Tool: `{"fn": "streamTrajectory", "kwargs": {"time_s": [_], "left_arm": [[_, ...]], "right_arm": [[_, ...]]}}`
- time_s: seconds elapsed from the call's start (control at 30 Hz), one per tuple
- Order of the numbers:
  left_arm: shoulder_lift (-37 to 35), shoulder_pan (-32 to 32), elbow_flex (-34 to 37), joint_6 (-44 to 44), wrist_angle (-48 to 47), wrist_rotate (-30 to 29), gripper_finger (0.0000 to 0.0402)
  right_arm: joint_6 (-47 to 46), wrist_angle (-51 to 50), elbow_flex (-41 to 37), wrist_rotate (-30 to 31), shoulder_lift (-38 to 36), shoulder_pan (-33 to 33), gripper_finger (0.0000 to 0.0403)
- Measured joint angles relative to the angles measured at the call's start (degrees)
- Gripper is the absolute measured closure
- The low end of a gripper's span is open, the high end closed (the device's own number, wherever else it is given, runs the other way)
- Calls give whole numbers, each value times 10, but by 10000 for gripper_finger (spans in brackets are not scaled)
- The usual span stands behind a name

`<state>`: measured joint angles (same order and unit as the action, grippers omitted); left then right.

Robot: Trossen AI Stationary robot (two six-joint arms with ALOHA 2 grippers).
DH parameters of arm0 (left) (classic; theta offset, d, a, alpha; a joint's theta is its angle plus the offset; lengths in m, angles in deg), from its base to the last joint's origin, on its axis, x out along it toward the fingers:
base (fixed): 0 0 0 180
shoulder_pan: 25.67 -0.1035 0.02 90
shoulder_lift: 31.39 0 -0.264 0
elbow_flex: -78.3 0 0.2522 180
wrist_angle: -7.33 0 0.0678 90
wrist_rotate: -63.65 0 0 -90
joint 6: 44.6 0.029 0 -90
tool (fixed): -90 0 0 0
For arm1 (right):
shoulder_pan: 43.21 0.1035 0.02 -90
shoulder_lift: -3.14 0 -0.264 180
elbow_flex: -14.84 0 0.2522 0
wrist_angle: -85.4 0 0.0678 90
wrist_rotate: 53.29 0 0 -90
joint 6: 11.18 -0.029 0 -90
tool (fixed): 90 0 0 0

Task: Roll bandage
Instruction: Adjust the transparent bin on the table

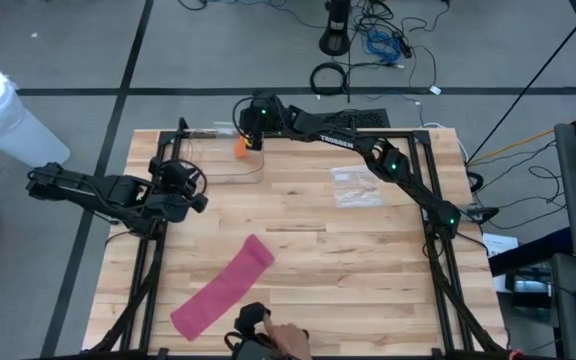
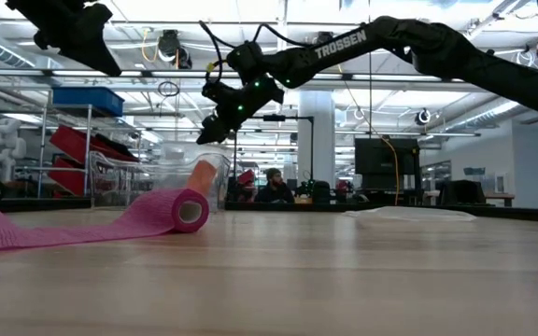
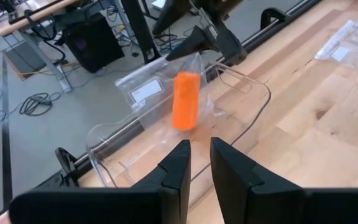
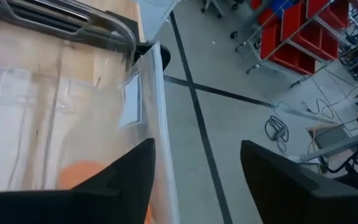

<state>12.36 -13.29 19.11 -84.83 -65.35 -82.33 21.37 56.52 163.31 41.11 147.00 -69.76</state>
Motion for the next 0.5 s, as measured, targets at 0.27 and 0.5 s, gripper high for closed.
{"fn": "streamTrajectory", "kwargs": {"time_s": [0.27,0.5], "left_arm": [[5,0,9,0,-4,12,333],[4,0,36,1,-2,44,333]], "right_arm": [[-9,-10,0,5,-28,17,198],[-46,-141,0,-86,-94,33,226]]}}
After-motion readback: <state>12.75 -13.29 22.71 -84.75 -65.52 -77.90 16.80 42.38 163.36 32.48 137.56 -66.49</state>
